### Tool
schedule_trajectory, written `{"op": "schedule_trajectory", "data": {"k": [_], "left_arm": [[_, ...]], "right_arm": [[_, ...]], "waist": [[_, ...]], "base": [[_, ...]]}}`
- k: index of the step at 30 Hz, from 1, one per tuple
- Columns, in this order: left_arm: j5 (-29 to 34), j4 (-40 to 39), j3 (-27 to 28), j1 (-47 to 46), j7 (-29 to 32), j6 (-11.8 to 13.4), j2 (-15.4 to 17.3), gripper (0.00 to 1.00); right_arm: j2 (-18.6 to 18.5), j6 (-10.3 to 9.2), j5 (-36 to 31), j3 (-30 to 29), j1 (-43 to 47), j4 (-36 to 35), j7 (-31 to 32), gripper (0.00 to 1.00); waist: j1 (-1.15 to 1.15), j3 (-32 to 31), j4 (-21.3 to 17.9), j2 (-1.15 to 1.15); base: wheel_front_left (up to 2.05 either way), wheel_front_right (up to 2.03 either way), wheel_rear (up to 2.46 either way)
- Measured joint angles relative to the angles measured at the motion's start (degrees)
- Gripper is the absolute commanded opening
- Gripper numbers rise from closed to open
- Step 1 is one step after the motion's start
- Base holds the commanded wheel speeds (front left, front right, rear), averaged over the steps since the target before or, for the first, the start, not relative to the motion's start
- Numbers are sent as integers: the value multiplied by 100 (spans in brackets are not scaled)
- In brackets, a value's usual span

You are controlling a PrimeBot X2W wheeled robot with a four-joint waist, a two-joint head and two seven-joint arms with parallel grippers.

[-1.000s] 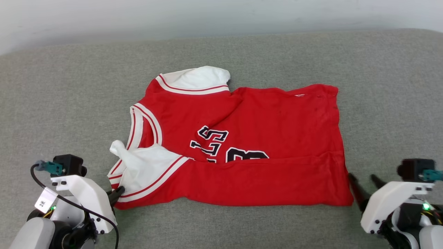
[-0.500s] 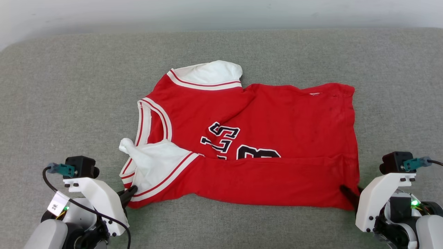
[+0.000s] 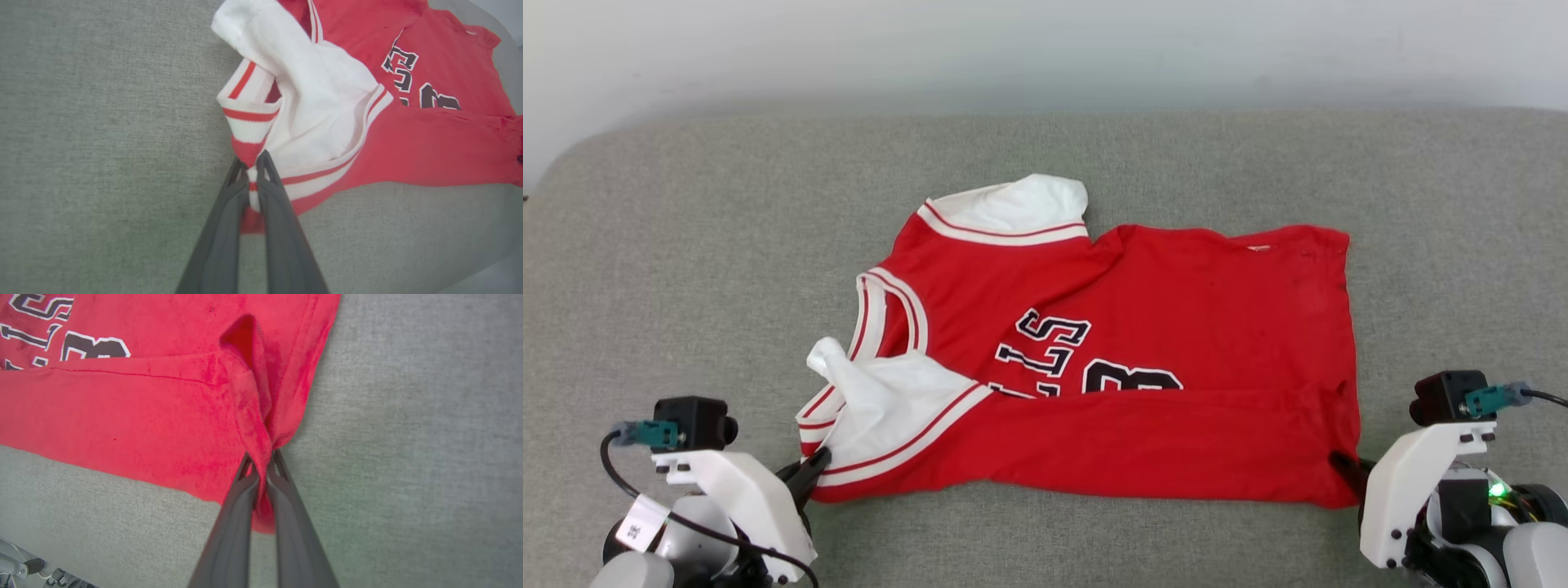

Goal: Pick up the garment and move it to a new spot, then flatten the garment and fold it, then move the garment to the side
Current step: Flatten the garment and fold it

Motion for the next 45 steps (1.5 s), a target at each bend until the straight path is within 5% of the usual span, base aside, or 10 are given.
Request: {"op": "schedule_trajectory", "data": {"k": [17, 18, 19, 20, 21, 22, 23, 35, 45], "left_arm": [[-235, -477, 168, 1280, 93, 450, 40, 0], [-244, -443, 144, 1295, 85, 444, -9, 0], [-275, -410, 116, 1295, 49, 436, -60, 0], [-263, -366, 92, 1293, -5, 415, -98, 11], [-226, -315, 68, 1278, -46, 413, -124, 40], [-225, -260, 51, 1248, -69, 399, -149, 84], [-192, -213, 25, 1204, -114, 382, -168, 100], [512, -224, 66, 370, -1238, 293, -225, 100], [1036, -15, -114, -1169, -1833, 266, -493, 100]], "right_arm": [[238, 0, 15, -313, 1146, -647, 403, 0], [250, 0, 12, -312, 1174, -634, 356, 30], [269, 0, 1, -320, 1186, -598, 298, 94], [301, 0, 10, -330, 1192, -560, 219, 100], [322, 0, 11, -313, 1194, -526, 126, 100], [328, 0, -23, -294, 1196, -501, -2, 100], [337, 0, -25, -285, 1195, -482, -162, 100], [363, 0, -670, -416, 799, -571, -2894, 100], [514, 0, -993, -391, 203, -990, -3700, 100]], "waist": [[0, -601, -39, 0], [-1, -602, -44, 0], [0, -598, -50, 0], [-1, -593, -56, 0], [-1, -586, -61, 0], [0, -580, -61, 0], [0, -579, -62, 0], [0, -540, -184, 0], [0, -2, -338, 0]], "base": [[0, 0, 0], [0, 0, 0], [0, 0, 0], [0, 0, 0], [0, 0, 0], [0, 0, 0], [0, 0, 0], [0, 0, 0], [0, 0, 0]]}}
